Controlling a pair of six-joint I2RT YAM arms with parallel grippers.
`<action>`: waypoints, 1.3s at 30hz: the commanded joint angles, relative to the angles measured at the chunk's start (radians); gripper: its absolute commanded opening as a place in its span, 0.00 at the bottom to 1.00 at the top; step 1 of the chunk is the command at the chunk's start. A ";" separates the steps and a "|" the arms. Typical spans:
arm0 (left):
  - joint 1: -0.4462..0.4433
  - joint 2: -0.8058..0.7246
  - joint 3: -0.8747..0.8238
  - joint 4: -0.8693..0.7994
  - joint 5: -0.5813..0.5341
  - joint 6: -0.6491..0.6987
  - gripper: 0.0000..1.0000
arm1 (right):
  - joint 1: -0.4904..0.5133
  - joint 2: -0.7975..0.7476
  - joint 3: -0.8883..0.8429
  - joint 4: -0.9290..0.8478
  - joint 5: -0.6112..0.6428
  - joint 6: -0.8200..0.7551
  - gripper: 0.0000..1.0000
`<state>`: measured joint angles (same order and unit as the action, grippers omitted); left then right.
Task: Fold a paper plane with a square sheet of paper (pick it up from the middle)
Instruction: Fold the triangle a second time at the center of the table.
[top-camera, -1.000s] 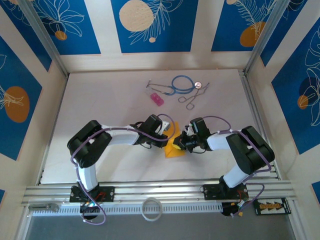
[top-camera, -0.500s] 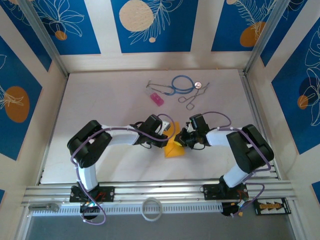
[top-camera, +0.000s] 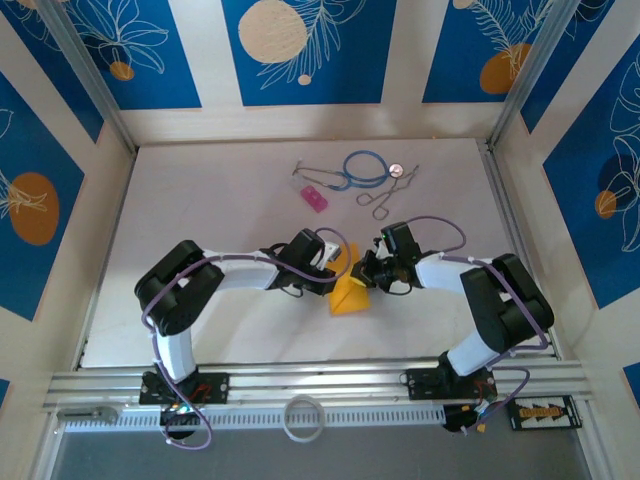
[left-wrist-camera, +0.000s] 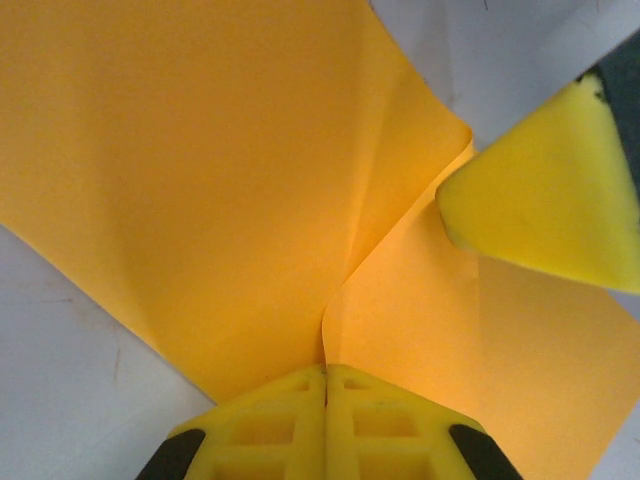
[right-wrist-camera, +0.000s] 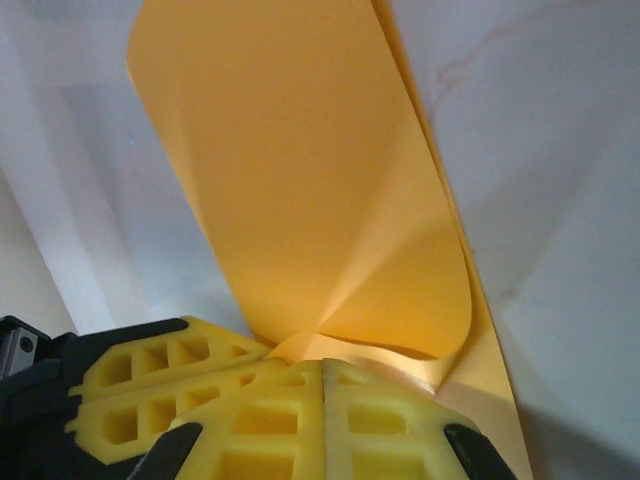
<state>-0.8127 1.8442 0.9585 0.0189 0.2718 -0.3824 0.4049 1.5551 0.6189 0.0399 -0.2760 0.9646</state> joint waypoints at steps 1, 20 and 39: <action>0.008 0.035 -0.003 -0.053 0.003 0.020 0.00 | -0.013 0.038 0.009 -0.038 0.032 -0.033 0.00; 0.008 0.030 -0.008 -0.044 0.001 0.015 0.00 | -0.081 0.058 -0.025 -0.043 0.047 0.002 0.00; 0.009 0.026 -0.005 -0.051 0.004 0.017 0.00 | 0.054 -0.052 -0.046 0.038 -0.009 0.025 0.02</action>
<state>-0.8127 1.8450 0.9585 0.0219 0.2722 -0.3824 0.4438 1.4738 0.5926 0.0624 -0.2634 0.9699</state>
